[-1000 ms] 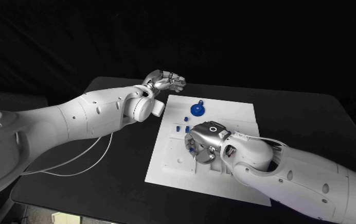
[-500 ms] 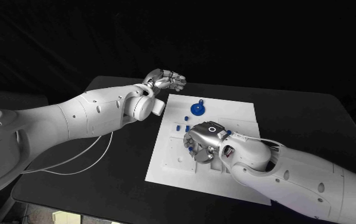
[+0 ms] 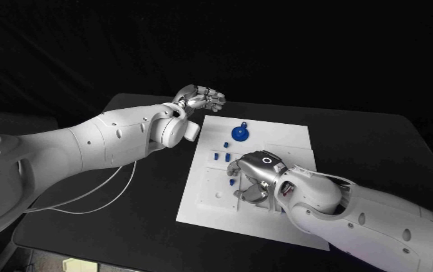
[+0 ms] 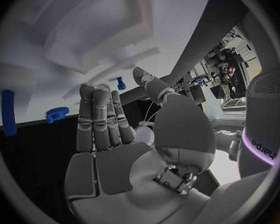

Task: Assemble the parts on the task board

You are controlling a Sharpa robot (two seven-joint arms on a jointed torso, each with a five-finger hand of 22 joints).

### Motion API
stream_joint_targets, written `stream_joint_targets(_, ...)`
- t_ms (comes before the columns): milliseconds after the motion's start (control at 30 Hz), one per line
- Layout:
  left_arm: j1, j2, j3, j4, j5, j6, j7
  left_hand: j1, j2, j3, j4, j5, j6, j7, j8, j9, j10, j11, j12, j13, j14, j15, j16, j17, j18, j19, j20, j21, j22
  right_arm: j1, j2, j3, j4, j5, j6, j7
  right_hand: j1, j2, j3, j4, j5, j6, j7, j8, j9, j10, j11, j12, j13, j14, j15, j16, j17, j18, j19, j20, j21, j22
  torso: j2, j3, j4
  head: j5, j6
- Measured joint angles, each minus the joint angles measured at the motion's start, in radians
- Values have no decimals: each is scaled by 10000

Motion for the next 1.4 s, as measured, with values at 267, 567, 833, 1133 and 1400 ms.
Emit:
stream_joint_targets(267,1,-40,-1,-1,0,2,-10,0,0,0,0,0,0,0,0,0,0,0,0,0,0,0,-39,-1,-1,0,0,0,-1,151,-939,459,794,364,-327,-11,41,-41,-223,53,74,-1,0,24,0,16,-40,0,-169,-12,13,101,-29,1,-26,27,0,2,-3,4,-3,-49,98)
stream_joint_targets(567,2,-62,-1,10,0,7,-11,0,0,0,0,0,0,0,0,-1,0,0,0,-2,0,0,-39,7,1,30,30,0,7,884,-2032,953,1048,1070,-126,195,333,116,-239,73,131,118,-116,124,-8,337,-175,88,-280,105,-93,276,-47,-33,159,-114,41,2,-7,1,-17,-209,233)
stream_joint_targets(833,2,-124,-1,-13,0,10,-10,0,0,0,0,0,0,0,37,8,0,0,0,-8,0,0,-39,17,2,38,37,0,6,1041,-2267,958,412,1275,514,318,238,15,-587,19,556,133,-131,124,-76,224,-61,50,-486,113,-74,451,-29,-37,210,-134,113,3,-6,8,-17,-342,312)
stream_joint_targets(1133,3,-102,-1,-7,1,16,-3,0,0,0,0,0,0,0,37,6,0,0,0,-8,0,0,-39,24,2,38,37,0,15,1034,-2125,909,128,1212,1487,232,-3,3,-1161,-4,594,-68,-322,123,-94,23,20,-39,-676,-103,29,517,-30,-41,62,-66,113,4,2,14,-6,-360,318)
stream_joint_targets(1400,3,-108,-2,-15,1,18,-1,0,0,0,0,0,0,0,37,6,-36,36,0,-7,0,0,-39,25,1,37,37,0,14,1017,-1886,746,-151,1119,1767,149,261,267,-1109,41,-17,-53,-245,178,-93,190,-78,98,-717,-183,-30,624,-56,-40,39,-75,113,4,5,8,7,-379,314)
